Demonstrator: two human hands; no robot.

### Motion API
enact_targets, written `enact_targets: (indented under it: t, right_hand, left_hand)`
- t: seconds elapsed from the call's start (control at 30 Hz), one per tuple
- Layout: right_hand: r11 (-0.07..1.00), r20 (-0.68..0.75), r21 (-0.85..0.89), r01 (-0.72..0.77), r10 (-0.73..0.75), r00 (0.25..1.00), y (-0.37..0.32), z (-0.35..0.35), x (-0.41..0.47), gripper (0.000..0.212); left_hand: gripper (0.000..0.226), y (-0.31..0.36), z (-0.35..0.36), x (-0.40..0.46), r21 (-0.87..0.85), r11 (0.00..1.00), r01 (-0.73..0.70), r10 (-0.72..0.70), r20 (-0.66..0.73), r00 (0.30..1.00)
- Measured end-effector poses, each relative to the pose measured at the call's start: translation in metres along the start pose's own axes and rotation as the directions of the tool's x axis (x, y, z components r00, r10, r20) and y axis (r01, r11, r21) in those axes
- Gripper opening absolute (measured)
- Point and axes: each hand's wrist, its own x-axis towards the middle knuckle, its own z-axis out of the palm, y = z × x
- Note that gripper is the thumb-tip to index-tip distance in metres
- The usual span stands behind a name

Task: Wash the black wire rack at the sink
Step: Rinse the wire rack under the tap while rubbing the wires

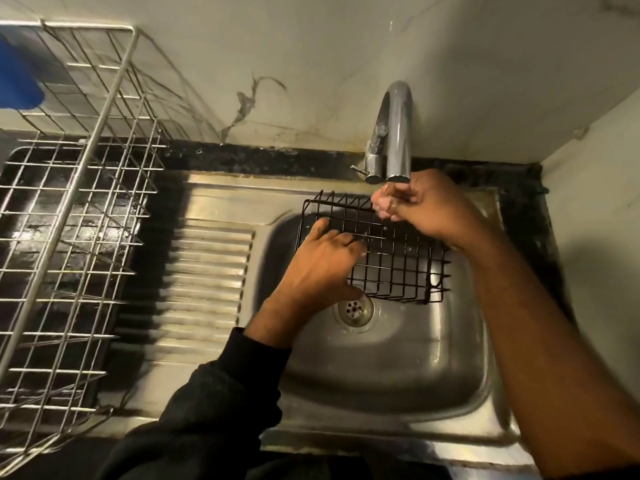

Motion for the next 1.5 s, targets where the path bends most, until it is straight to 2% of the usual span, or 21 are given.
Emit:
enact_targets:
  t: [0.1, 0.17, 0.23, 0.33, 0.43, 0.5, 0.63, 0.87, 1.1, 1.27, 1.37, 1.5]
  right_hand:
    - [0.998, -0.219, -0.068, 0.004, -0.019, 0.976, 0.007, 0.011, 0.015, 0.012]
    - [0.982, -0.314, -0.184, 0.052, -0.109, 0.943, 0.009, 0.015, 0.028, 0.011]
    - [0.97, -0.292, -0.209, 0.122, -0.181, 0.939, 0.006, 0.018, 0.04, 0.019]
    - [0.954, -0.178, -0.186, 0.236, -0.268, 0.947, 0.002, 0.019, 0.056, 0.029]
    - [0.95, 0.009, -0.212, 0.227, -0.23, 0.973, 0.008, 0.022, 0.075, 0.035]
    - [0.947, 0.082, -0.252, 0.201, -0.186, 0.979, 0.014, 0.025, 0.083, 0.037]
    - [0.948, 0.062, -0.241, 0.208, -0.199, 0.978, 0.019, 0.027, 0.086, 0.035]
    - [0.956, -0.086, -0.151, 0.252, -0.266, 0.96, 0.02, 0.012, 0.069, 0.021]
    - [0.957, -0.162, -0.268, 0.112, -0.159, 0.974, 0.034, 0.021, 0.07, 0.024]
    - [0.949, -0.086, -0.304, 0.081, -0.112, 0.99, 0.029, 0.015, 0.063, 0.03]
    - [0.94, -0.087, -0.334, 0.069, -0.104, 0.991, 0.021, 0.013, 0.048, 0.037]
    - [0.928, -0.087, -0.364, 0.081, -0.121, 0.989, 0.013, 0.012, 0.03, 0.031]
  left_hand:
    - [0.071, -0.002, -0.001, 0.001, 0.016, 1.0, -0.002, 0.001, 0.019, 1.0]
    - [0.071, -0.003, -0.001, 0.002, 0.015, 1.0, -0.003, 0.003, 0.01, 1.0]
    - [0.071, -0.006, -0.001, 0.003, -0.001, 1.0, -0.001, 0.001, 0.002, 1.0]
    - [0.072, -0.01, 0.001, 0.004, -0.032, 0.999, 0.009, -0.009, -0.008, 1.0]
    - [0.074, -0.012, 0.005, 0.008, -0.061, 0.998, 0.017, -0.019, -0.031, 0.999]
    - [0.073, -0.013, 0.007, 0.011, -0.073, 0.997, 0.015, -0.018, -0.041, 0.999]
    - [0.071, -0.015, 0.006, 0.017, -0.088, 0.996, 0.012, -0.014, -0.028, 1.0]
    - [0.076, -0.015, 0.004, 0.019, -0.1, 0.995, 0.022, -0.024, -0.024, 0.999]
    - [0.076, -0.009, -0.001, 0.017, -0.109, 0.994, 0.033, -0.032, 0.006, 0.999]
    - [0.074, -0.005, -0.006, 0.013, -0.093, 0.995, 0.04, -0.038, 0.02, 0.999]
    - [0.074, -0.001, -0.01, 0.008, -0.085, 0.995, 0.043, -0.041, 0.019, 0.999]
    - [0.073, 0.004, -0.013, 0.0, -0.079, 0.996, 0.048, -0.048, 0.007, 0.999]
